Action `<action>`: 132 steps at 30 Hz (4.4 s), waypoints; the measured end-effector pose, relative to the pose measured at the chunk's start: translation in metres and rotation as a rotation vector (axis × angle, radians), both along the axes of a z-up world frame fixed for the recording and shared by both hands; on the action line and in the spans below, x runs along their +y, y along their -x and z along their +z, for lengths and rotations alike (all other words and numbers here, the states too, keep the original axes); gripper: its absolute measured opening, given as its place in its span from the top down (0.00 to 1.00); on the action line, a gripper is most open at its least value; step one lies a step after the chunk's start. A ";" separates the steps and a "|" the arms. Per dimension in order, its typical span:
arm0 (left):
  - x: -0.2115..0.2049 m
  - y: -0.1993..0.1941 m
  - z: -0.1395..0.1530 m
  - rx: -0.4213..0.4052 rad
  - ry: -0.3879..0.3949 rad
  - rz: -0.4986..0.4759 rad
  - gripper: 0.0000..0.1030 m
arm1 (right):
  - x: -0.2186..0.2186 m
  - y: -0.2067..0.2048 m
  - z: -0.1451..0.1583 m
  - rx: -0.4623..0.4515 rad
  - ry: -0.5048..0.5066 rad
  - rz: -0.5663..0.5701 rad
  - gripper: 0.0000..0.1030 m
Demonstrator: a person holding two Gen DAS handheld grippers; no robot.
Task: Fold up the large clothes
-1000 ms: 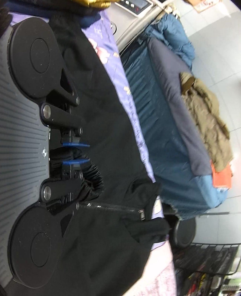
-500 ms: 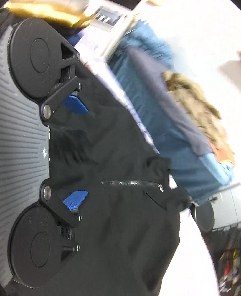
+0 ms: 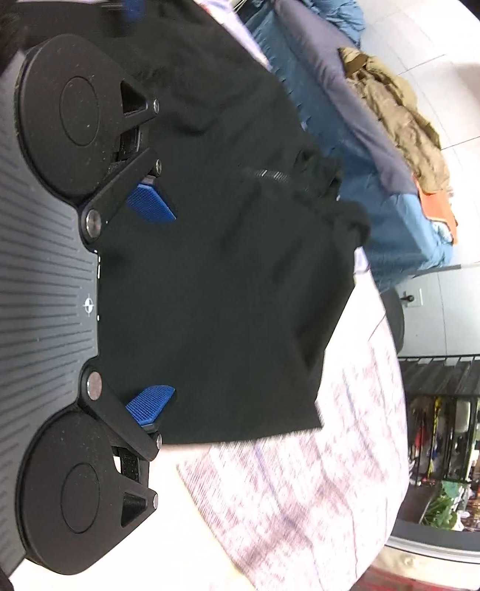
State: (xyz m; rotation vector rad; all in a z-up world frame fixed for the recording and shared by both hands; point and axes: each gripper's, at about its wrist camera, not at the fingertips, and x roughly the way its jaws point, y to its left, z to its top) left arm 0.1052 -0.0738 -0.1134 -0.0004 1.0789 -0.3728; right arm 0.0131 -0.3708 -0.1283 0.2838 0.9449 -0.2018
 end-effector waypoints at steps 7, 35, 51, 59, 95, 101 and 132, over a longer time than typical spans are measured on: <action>-0.039 -0.041 -0.044 0.081 -0.065 -0.006 0.18 | -0.006 0.023 -0.008 0.034 0.024 0.039 0.04; -0.053 0.005 -0.008 -0.114 -0.194 -0.022 0.00 | 0.022 -0.046 -0.034 0.105 0.143 0.263 0.01; -0.062 -0.032 -0.079 0.201 -0.272 0.019 0.00 | 0.036 -0.071 -0.080 0.256 0.236 0.298 0.00; -0.055 -0.040 -0.076 0.180 -0.252 0.007 0.00 | 0.037 -0.063 -0.082 0.218 0.239 0.245 0.00; 0.431 0.094 -0.003 -0.088 0.152 1.115 0.00 | 0.089 0.061 -0.005 0.144 0.125 0.168 0.01; 0.457 0.069 -0.022 -0.073 0.115 1.139 0.00 | 0.075 0.081 0.003 0.175 0.127 0.077 0.01; 0.167 0.007 0.081 -0.321 0.180 0.317 0.55 | -0.005 0.182 0.000 0.162 0.090 -0.389 0.01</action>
